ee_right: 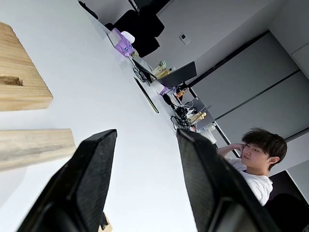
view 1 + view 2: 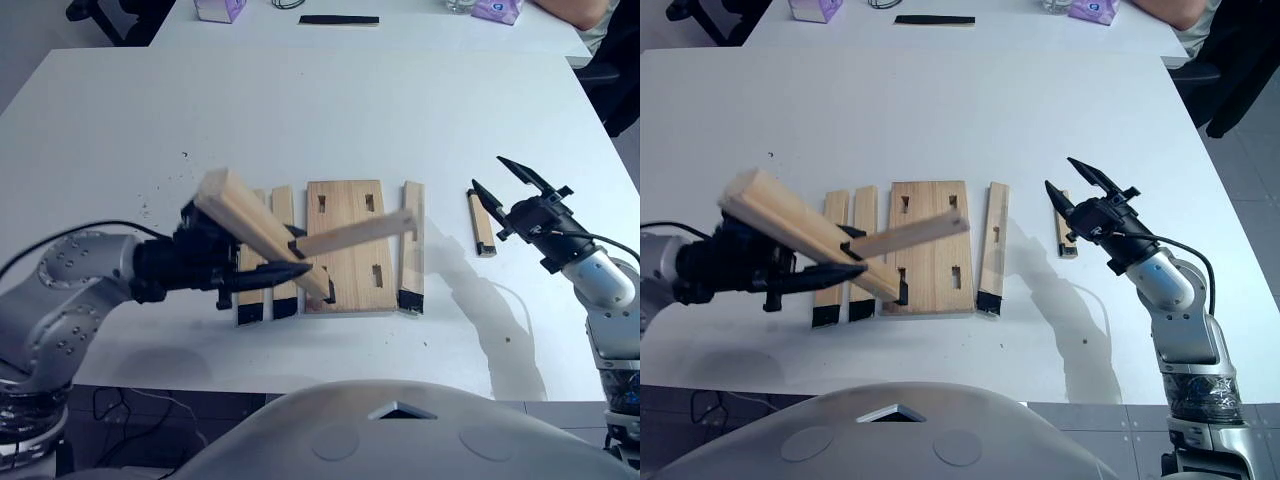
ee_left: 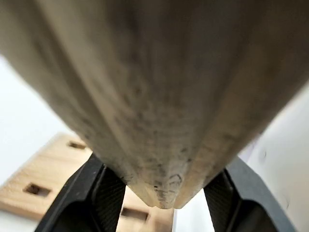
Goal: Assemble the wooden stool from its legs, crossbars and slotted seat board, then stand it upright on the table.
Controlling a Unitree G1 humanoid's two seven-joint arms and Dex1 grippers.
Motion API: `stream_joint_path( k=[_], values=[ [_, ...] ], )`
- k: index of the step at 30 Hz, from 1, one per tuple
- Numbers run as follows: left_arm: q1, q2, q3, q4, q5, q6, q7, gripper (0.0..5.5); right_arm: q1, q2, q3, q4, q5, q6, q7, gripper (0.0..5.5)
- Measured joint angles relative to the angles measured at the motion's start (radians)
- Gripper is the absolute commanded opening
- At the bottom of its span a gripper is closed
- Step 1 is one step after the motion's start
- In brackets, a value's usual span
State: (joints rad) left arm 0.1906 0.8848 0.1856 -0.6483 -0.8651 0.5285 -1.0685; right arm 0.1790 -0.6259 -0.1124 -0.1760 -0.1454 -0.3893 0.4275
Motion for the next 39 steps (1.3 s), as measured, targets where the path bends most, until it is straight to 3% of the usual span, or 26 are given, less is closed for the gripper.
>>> stream_joint_path(
  k=[16,25,37,39],
  values=[
    [-0.074,-0.086,-0.116,0.141,0.196,-0.185,-0.051,2.1,-0.012,0.002,0.049,0.0,-0.02,-0.009,-0.001,2.27],
    [-0.04,-0.076,-0.172,0.182,0.299,-0.322,-0.114,2.1,-0.012,0.004,0.065,-0.002,-0.02,-0.007,-0.001,2.27],
    [-0.194,-0.066,-0.317,0.217,0.329,-0.227,-0.025,2.1,-0.029,0.029,0.11,-0.006,-0.021,0.001,0.006,2.27],
    [-0.198,-0.071,-0.327,0.218,0.329,-0.22,0.0,2.53,-0.033,0.032,0.114,-0.006,-0.023,0.002,0.008,2.27]
  ],
)
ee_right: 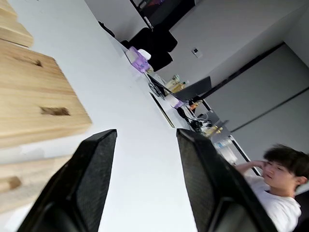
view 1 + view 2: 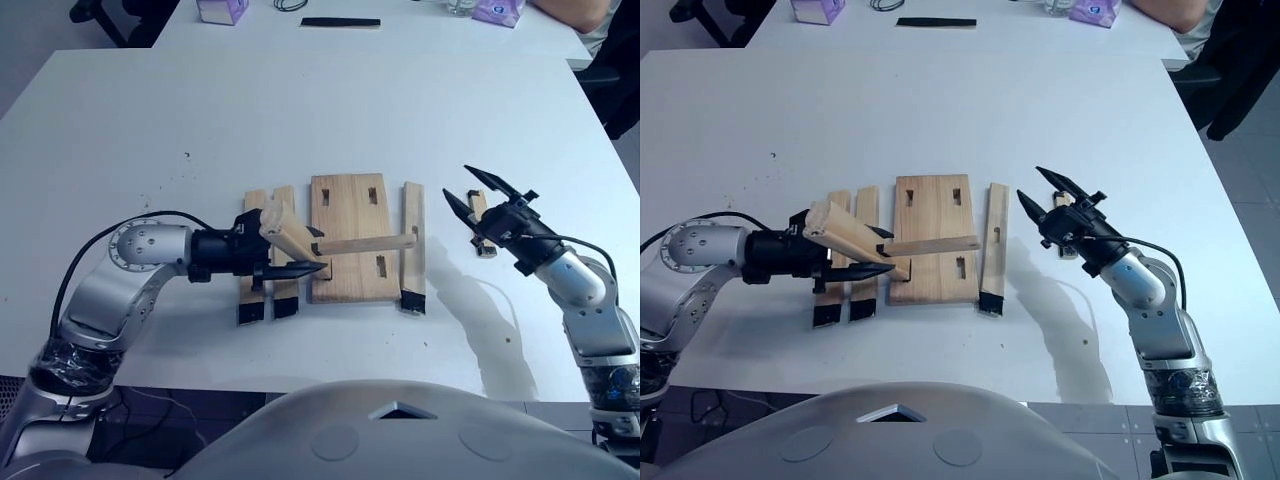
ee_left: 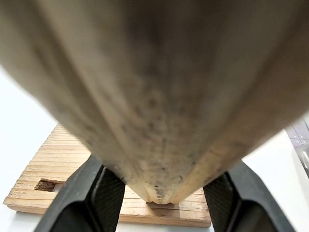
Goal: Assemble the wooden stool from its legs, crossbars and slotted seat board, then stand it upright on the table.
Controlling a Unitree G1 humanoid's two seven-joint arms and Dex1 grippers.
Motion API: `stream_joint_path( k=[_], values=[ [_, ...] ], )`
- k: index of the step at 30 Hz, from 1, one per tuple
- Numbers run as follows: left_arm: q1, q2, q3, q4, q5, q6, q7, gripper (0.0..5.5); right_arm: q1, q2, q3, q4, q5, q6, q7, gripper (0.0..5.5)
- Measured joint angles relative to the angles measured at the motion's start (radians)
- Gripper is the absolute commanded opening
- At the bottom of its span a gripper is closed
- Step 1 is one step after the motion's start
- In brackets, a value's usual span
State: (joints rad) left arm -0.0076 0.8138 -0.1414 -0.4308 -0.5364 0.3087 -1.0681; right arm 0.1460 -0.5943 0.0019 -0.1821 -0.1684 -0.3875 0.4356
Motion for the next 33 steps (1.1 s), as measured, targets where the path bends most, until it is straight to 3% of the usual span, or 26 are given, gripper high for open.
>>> stream_joint_path(
  k=[5,12,16,21,33],
  values=[
    [0.07,0.003,-0.057,0.056,0.054,0.163,0.06,3.28,-0.003,-0.001,0.003,-0.001,-0.002,0.001,0.003,2.27],
    [0.074,0.016,0.063,-0.011,0.009,0.258,0.105,3.28,0.007,0.0,-0.007,-0.015,-0.001,0.007,-0.001,2.27],
    [0.184,0.049,0.216,-0.075,0.001,0.318,0.172,3.28,0.068,0.001,-0.036,-0.05,-0.003,0.013,-0.017,2.27],
    [0.326,0.048,0.32,-0.17,-0.021,0.419,0.259,3.28,0.156,0.015,-0.065,-0.093,-0.015,0.025,-0.051,2.27],
    [0.42,-0.043,0.342,-0.256,-0.036,0.638,0.474,3.28,0.18,0.036,-0.083,-0.128,-0.036,0.047,-0.076,2.27]
  ],
)
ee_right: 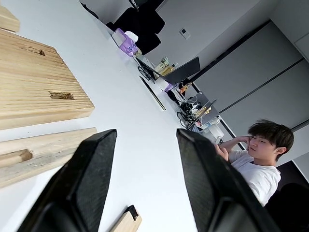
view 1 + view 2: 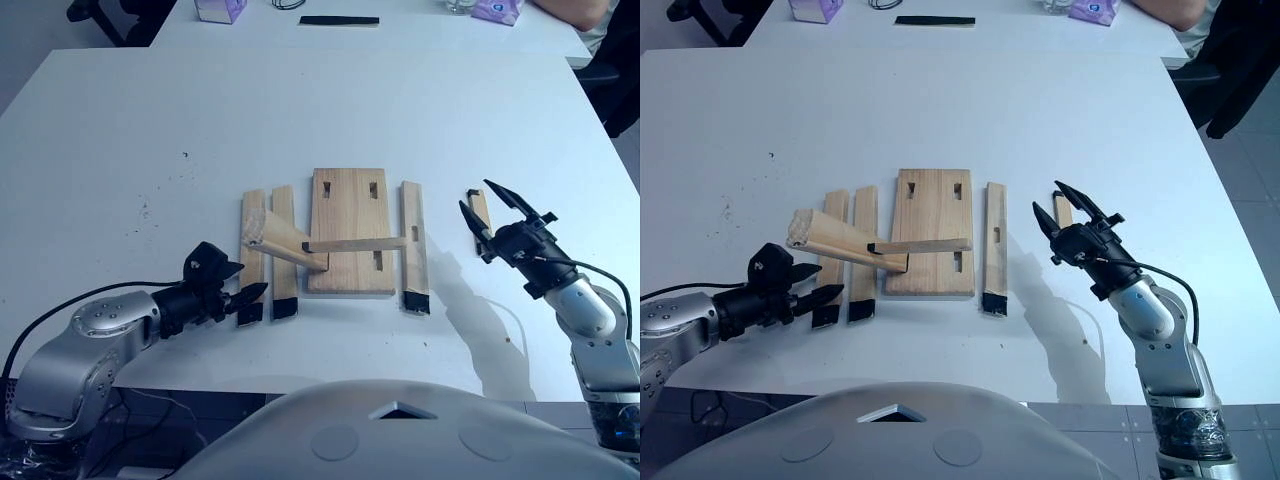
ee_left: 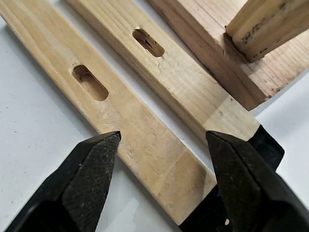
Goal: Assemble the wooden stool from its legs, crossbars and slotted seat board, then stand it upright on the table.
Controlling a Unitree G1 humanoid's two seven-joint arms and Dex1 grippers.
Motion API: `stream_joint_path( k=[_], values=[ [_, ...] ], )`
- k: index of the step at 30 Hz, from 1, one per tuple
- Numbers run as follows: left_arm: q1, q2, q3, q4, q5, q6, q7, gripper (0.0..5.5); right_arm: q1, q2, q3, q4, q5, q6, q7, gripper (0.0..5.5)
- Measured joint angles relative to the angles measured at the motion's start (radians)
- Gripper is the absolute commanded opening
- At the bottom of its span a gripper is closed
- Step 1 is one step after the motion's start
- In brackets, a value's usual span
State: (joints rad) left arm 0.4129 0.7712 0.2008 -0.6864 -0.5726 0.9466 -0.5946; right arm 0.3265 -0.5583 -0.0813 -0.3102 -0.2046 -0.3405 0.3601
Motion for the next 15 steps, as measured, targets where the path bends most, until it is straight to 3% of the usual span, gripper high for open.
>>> stream_joint_path(
  k=[15],
  values=[
    [-0.058,0.064,0.019,0.1,0.0,0.123,-0.002,3.28,0.035,0.044,0.004,-0.037,-0.042,0.015,-0.037,2.27]
  ],
)
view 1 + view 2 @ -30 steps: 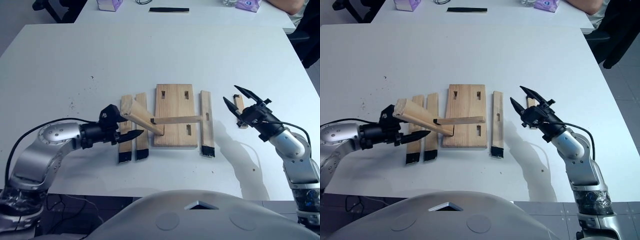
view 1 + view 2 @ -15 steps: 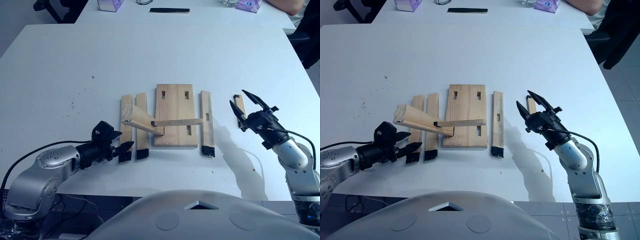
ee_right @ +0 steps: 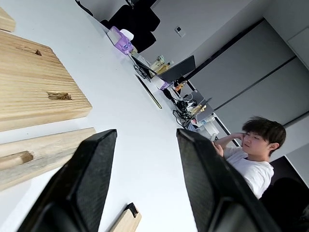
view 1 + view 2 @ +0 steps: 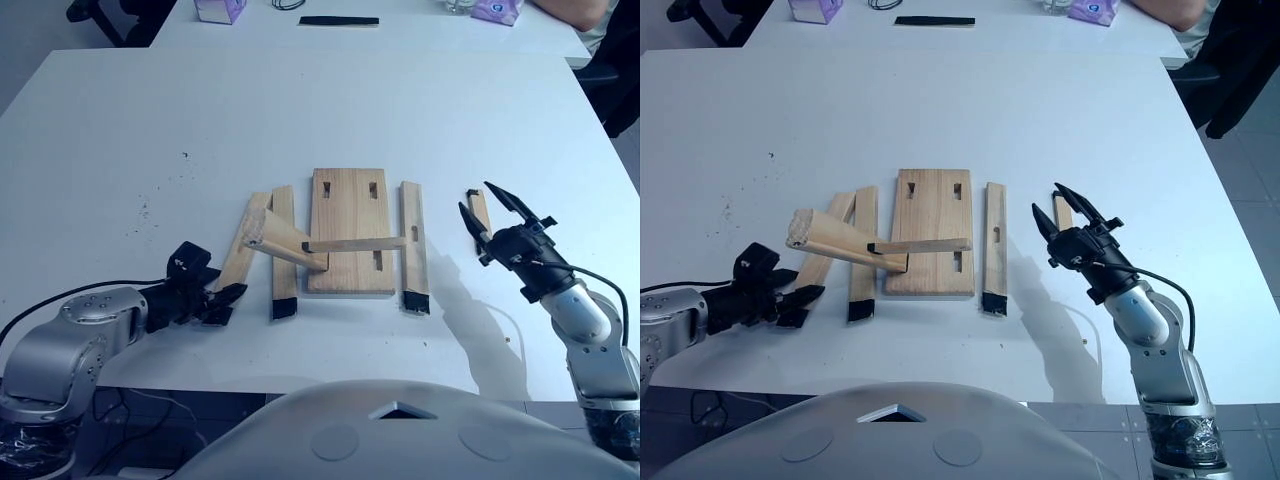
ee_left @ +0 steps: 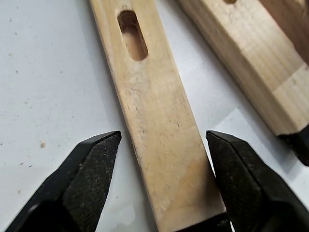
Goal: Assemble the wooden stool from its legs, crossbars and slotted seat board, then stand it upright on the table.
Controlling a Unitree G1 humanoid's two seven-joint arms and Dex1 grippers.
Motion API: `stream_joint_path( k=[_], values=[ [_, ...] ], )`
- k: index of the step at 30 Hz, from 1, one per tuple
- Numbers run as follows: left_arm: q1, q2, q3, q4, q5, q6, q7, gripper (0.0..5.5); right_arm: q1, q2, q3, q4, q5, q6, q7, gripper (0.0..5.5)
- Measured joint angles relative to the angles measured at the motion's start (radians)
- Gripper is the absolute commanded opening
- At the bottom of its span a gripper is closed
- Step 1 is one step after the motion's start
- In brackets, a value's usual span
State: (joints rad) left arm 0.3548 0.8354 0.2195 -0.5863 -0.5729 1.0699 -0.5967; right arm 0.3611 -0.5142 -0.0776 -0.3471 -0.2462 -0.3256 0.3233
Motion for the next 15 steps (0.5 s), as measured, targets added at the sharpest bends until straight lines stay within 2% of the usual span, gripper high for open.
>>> stream_joint_path(
  k=[4,9,15],
  values=[
    [0.005,0.017,-0.036,0.028,0.033,-0.069,-0.016,2.71,0.0,0.005,0.008,0.0,-0.011,0.003,-0.005,2.27],
    [-0.058,-0.053,-0.029,0.11,0.015,-0.08,-0.006,2.05,-0.013,0.007,0.014,-0.001,-0.011,0.005,-0.006,2.27],
    [-0.174,-0.099,-0.003,0.262,0.017,-0.1,0.03,2.01,-0.026,0.002,-0.016,0.001,0.023,0.02,-0.003,2.27]
  ],
)
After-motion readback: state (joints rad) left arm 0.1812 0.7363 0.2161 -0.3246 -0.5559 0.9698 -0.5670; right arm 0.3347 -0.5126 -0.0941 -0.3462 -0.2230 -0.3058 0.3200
